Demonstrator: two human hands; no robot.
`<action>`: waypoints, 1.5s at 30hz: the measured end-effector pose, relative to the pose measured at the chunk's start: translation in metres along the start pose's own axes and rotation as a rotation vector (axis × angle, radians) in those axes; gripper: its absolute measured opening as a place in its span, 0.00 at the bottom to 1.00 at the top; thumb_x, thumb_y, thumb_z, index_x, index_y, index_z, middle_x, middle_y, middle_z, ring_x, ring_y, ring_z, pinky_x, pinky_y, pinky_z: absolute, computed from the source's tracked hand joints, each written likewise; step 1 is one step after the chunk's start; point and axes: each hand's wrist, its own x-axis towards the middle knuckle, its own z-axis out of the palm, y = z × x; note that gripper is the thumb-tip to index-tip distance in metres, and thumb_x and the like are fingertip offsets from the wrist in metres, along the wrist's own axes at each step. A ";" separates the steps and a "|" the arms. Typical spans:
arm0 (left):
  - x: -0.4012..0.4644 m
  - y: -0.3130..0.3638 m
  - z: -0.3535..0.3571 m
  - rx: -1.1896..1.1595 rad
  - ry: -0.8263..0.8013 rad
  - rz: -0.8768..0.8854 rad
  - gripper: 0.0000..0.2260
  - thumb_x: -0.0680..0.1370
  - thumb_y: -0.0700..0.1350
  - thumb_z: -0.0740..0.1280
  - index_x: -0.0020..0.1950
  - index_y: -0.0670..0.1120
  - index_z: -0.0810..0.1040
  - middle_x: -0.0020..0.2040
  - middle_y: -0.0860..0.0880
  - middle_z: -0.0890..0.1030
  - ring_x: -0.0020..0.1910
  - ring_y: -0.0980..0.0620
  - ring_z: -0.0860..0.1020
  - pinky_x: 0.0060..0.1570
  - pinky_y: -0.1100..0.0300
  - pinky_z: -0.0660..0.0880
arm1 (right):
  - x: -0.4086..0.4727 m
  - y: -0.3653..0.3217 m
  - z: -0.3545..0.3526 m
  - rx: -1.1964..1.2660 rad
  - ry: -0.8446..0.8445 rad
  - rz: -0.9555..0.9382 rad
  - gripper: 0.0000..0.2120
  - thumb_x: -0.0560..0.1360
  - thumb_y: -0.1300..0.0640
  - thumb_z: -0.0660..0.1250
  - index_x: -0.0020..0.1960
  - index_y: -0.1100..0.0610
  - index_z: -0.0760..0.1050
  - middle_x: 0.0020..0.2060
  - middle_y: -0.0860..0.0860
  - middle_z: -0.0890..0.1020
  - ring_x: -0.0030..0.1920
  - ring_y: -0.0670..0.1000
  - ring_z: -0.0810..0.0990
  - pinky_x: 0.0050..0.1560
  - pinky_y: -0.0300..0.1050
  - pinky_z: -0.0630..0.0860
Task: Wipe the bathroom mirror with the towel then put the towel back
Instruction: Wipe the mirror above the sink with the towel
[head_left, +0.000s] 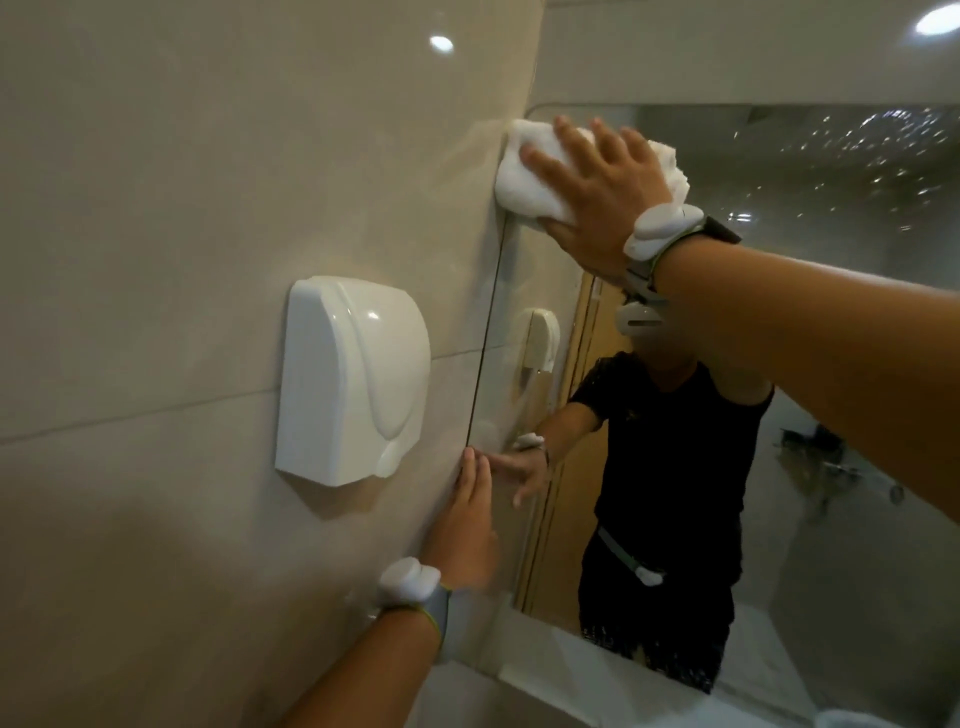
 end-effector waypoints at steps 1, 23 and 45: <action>0.000 -0.001 -0.002 0.002 0.015 0.018 0.40 0.83 0.42 0.64 0.84 0.41 0.38 0.84 0.45 0.34 0.85 0.45 0.46 0.80 0.52 0.60 | -0.001 0.000 -0.001 -0.003 0.019 0.003 0.35 0.82 0.33 0.55 0.84 0.45 0.51 0.82 0.59 0.60 0.79 0.67 0.63 0.78 0.68 0.62; -0.006 -0.006 0.014 -0.267 0.112 -0.002 0.37 0.81 0.32 0.61 0.84 0.42 0.43 0.86 0.45 0.43 0.84 0.47 0.54 0.79 0.55 0.62 | -0.123 -0.101 0.063 0.020 0.038 -0.093 0.29 0.86 0.51 0.56 0.85 0.53 0.56 0.84 0.60 0.58 0.84 0.66 0.55 0.84 0.62 0.52; -0.042 0.029 0.009 -0.415 0.575 -0.014 0.28 0.83 0.45 0.67 0.82 0.43 0.64 0.82 0.39 0.61 0.82 0.44 0.61 0.80 0.53 0.62 | -0.245 -0.199 0.111 0.145 0.005 -0.164 0.31 0.87 0.53 0.56 0.86 0.59 0.50 0.85 0.60 0.53 0.84 0.65 0.52 0.83 0.61 0.59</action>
